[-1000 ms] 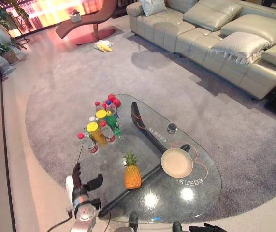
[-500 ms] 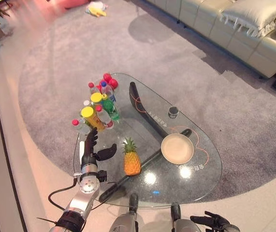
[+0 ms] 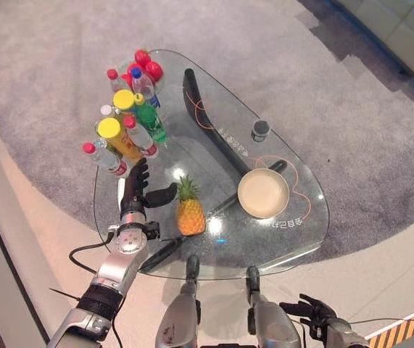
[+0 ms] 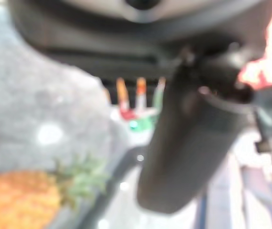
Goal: Pick up the fruit to the plate
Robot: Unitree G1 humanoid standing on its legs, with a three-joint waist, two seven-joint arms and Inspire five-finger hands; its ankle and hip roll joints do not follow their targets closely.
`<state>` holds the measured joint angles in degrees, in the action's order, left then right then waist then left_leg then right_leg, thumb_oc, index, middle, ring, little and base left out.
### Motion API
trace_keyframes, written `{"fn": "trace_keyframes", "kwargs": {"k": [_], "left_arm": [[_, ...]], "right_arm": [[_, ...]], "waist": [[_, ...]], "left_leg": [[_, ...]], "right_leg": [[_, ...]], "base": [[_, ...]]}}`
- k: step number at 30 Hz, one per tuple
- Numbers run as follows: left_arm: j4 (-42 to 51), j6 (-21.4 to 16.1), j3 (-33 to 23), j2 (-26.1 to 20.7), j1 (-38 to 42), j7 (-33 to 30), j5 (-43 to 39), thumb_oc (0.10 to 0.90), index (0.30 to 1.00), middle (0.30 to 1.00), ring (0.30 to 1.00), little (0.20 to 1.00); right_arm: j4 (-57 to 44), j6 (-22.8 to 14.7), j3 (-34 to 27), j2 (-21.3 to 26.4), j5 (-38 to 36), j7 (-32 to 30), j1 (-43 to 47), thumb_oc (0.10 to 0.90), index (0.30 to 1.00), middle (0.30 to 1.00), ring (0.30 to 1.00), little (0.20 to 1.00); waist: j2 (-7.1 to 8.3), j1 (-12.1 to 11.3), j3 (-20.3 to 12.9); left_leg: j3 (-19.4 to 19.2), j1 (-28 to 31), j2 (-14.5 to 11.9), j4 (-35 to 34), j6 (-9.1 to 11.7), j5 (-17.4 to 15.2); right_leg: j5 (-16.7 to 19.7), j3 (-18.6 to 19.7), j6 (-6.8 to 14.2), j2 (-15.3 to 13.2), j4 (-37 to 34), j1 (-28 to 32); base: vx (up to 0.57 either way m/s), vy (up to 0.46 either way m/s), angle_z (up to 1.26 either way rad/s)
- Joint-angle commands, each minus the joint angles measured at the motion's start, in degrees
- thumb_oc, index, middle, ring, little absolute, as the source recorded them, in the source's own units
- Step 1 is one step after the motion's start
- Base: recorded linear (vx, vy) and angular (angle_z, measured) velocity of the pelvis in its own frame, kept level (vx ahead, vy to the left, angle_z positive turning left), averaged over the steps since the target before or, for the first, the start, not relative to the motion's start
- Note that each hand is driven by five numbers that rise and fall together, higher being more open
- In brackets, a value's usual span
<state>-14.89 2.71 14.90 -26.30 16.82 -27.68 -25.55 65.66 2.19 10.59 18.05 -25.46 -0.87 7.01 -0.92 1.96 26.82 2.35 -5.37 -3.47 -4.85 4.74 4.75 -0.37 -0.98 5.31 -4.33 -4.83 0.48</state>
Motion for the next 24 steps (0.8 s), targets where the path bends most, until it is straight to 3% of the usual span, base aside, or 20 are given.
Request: {"fn": "trace_keyframes", "kwargs": {"k": [1,6,9,17,24], "left_arm": [[2.58,-3.06,-3.09,-1.29,4.44,-0.93,-1.36,0.8,0.9,0.9,0.9,0.9],[2.78,-2.72,-3.01,-0.77,4.73,-0.35,-3.53,0.8,0.9,0.9,0.9,0.9],[2.94,-0.43,-2.13,-0.2,5.6,-0.23,-6.23,0.8,0.9,0.9,0.9,0.9],[0.42,4.2,-1.65,0.39,5.34,-4.91,-7.57,0.8,0.9,0.9,0.9,0.9],[1.78,5.01,-2.25,0.29,3.36,-5.0,-11.41,0.8,0.9,0.9,0.9,0.9]], "right_arm": [[-2.05,3.03,3.44,-0.3,-2.23,-1.12,-2.99,0.8,0.9,0.9,0.9,0.9],[-4.76,4.37,3.87,-0.24,-2.95,-2.09,-3.05,0.8,0.9,0.9,0.9,0.9],[-7.73,5.84,4.4,-0.11,-4.37,-3.64,-2.37,0.8,0.9,0.9,0.9,0.9],[-10.88,7.79,5.29,-0.1,-5.73,-5.72,-2.14,0.8,0.9,0.9,0.9,0.9],[-12.47,8.67,5.62,0.12,-5.91,-6.51,-2.71,0.8,0.9,0.9,0.9,0.9]], "waist": [[0.69,0.32,-0.12],[0.77,0.64,1.02],[0.67,1.05,2.67],[0.48,1.13,2.97],[-0.05,0.91,2.97]], "left_leg": [[-5.58,-2.88,1.4,8.31,-3.84,-1.67],[-5.74,-3.82,1.33,9.12,-3.8,-1.57],[-5.99,-4.96,1.25,9.69,-3.74,-1.26],[-5.61,-5.43,1.43,9.78,-3.67,-0.98],[-5.05,-5.56,1.53,10.55,-3.52,-1.0]], "right_leg": [[5.63,-4.99,-2.53,-2.01,5.21,-6.7],[5.73,-4.9,-2.67,-1.99,5.91,-7.61],[6.06,-4.74,-2.82,-1.97,6.56,-8.85],[6.09,-4.64,-2.86,-2.09,6.71,-9.24],[5.74,-5.03,-3.09,-2.2,7.2,-8.97]], "base": [[0.0,0.0,0.0],[-0.01,-0.006,-0.01],[-0.04,-0.017,0.0],[0.0,-0.004,0.0],[0.01,-0.005,0.0]]}}
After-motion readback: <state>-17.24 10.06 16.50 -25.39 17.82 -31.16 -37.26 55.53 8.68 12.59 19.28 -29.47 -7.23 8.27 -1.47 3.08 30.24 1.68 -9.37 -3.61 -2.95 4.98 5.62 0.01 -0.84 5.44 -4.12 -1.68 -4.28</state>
